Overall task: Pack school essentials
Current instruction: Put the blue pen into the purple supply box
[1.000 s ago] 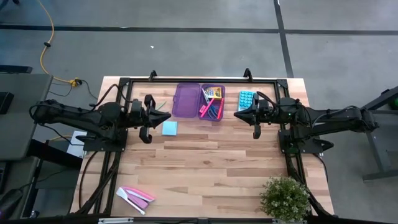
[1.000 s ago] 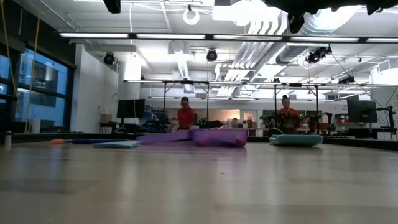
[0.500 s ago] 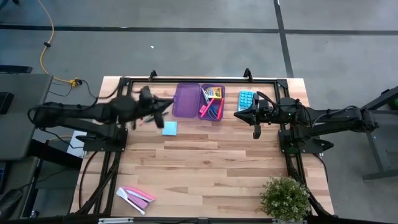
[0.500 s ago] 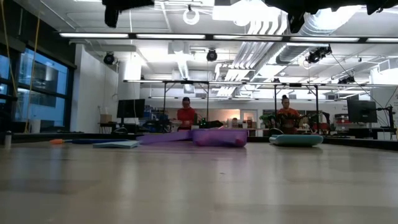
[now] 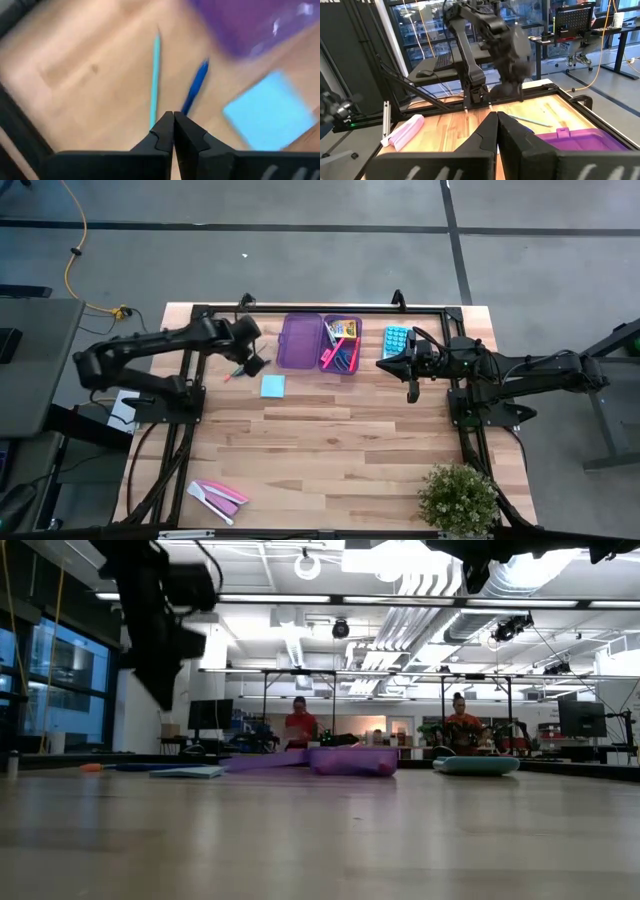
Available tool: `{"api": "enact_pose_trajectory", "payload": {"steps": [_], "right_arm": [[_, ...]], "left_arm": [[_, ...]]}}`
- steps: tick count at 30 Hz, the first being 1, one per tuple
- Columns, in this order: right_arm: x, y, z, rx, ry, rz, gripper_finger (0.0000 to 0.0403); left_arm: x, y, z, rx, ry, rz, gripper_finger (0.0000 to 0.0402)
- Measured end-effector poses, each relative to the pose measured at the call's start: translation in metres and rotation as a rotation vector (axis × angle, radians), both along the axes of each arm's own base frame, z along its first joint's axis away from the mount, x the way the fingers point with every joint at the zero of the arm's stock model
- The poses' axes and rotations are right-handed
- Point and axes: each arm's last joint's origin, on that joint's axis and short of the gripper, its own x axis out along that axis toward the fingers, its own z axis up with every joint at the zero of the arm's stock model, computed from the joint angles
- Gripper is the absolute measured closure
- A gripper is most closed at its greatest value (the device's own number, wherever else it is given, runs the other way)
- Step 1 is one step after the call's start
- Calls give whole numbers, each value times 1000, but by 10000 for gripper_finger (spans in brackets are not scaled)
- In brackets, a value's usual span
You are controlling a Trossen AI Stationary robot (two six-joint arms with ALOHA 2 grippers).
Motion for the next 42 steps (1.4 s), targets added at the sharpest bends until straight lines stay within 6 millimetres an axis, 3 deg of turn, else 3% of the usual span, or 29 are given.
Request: {"api": "enact_pose_trajectory", "payload": {"steps": [5,13,29,42], "right_arm": [[0,0,0,-1,3,0,402],[0,0,0,-1,4,0,402],[0,0,-1,22,7,-1,402],[0,0,-1,25,7,-1,402]], "left_arm": [[4,4,-35,-111,106,-57,401],[19,14,-59,-126,143,-106,381],[29,20,-79,-152,160,-152,291],[31,21,-87,-198,180,-234,291]]}}
